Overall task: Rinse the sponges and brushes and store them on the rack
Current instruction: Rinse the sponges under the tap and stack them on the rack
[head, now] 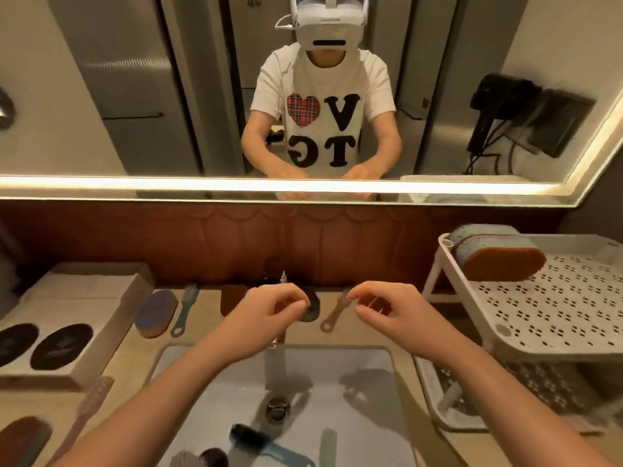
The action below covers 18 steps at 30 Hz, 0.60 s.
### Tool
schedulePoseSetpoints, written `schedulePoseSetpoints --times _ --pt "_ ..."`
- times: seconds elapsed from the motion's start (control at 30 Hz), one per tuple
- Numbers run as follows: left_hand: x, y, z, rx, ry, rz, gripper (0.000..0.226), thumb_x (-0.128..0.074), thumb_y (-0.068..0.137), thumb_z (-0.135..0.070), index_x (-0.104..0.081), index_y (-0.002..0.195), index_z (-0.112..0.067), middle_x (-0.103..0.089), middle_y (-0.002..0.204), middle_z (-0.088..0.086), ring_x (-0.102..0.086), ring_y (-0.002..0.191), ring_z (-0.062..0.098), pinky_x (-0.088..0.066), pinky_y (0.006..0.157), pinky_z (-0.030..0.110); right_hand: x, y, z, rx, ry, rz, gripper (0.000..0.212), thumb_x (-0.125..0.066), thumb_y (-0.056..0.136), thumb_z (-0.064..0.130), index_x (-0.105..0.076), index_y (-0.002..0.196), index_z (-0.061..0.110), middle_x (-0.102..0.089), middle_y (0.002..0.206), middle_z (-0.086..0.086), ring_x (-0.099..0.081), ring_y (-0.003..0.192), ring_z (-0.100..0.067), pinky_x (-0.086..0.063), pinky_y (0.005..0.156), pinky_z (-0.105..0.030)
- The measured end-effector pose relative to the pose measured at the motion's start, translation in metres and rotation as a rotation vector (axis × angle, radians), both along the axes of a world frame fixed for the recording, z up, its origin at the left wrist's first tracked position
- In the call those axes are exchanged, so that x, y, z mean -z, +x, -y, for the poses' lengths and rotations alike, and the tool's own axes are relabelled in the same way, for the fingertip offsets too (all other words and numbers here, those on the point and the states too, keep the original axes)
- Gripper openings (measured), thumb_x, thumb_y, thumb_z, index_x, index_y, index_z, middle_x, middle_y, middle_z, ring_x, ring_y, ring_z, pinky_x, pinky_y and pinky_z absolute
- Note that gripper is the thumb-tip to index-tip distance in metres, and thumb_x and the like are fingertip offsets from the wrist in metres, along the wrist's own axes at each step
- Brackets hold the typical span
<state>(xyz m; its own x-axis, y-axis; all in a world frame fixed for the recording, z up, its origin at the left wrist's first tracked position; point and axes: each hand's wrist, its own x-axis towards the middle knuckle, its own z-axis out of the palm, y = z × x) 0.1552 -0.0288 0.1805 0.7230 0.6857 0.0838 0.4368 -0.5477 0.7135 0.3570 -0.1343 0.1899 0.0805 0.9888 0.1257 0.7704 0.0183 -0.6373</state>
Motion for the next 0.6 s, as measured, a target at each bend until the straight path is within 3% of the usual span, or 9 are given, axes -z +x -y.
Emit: schedulePoseSetpoints --times 0.07,0.13,0.2,0.3,0.47,0.6 --pt "0.013 -0.031 -0.018 -0.081 -0.060 0.014 0.016 -0.051 0.093 -0.021 -0.068 0.093 -0.019 -0.069 0.089 -0.004 -0.064 0.086 0.010 -0.053 0.080 0.027 0.019 -0.015 -0.018 0.006 -0.053 -0.035 0.019 -0.056 0.091 0.024 -0.065 0.107 0.022 -0.067 0.096 0.007 -0.060 0.087 -0.005 -0.048 0.074 -0.015" --pt "0.026 -0.054 -0.034 -0.168 -0.135 0.027 0.017 -0.050 0.093 -0.015 -0.067 0.089 -0.015 -0.068 0.087 0.001 -0.064 0.083 0.013 -0.049 0.069 0.016 0.040 -0.022 -0.033 0.036 -0.099 -0.039 0.017 -0.056 0.091 0.021 -0.066 0.104 0.022 -0.067 0.094 0.004 -0.061 0.087 -0.006 -0.046 0.074 -0.014" --pt "0.044 -0.077 -0.052 -0.268 -0.244 0.046 0.020 -0.049 0.094 -0.010 -0.065 0.082 -0.015 -0.067 0.084 0.001 -0.065 0.078 0.013 -0.043 0.059 0.013 0.065 -0.031 -0.053 0.071 -0.151 -0.048 0.016 -0.056 0.090 0.022 -0.066 0.101 0.022 -0.068 0.092 0.001 -0.061 0.086 -0.010 -0.049 0.075 -0.021" --pt "0.073 -0.103 -0.079 -0.441 -0.426 0.053 0.025 -0.046 0.095 -0.010 -0.061 0.077 -0.015 -0.064 0.078 -0.001 -0.062 0.073 0.013 -0.038 0.059 0.022 0.100 -0.040 -0.079 0.116 -0.239 -0.053 0.014 -0.056 0.090 0.022 -0.066 0.100 0.020 -0.067 0.092 0.001 -0.060 0.085 -0.009 -0.049 0.078 -0.026" --pt "0.111 -0.122 -0.113 -0.562 -0.611 0.012 0.019 -0.046 0.095 -0.014 -0.062 0.084 -0.012 -0.063 0.081 0.003 -0.057 0.068 0.011 -0.036 0.058 0.024 0.139 -0.043 -0.114 0.226 -0.319 -0.042 0.012 -0.059 0.087 0.023 -0.064 0.097 0.020 -0.068 0.093 -0.002 -0.062 0.085 -0.016 -0.052 0.080 -0.036" --pt "0.132 -0.119 -0.138 -0.557 -0.599 -0.047 0.016 -0.051 0.094 -0.018 -0.060 0.086 -0.008 -0.060 0.075 0.001 -0.054 0.067 0.011 -0.038 0.055 0.023 0.169 -0.042 -0.138 0.356 -0.382 -0.008 0.047 -0.067 0.081 0.030 -0.052 0.125 0.017 -0.064 0.108 -0.010 -0.061 0.096 -0.025 -0.049 0.080 -0.032"
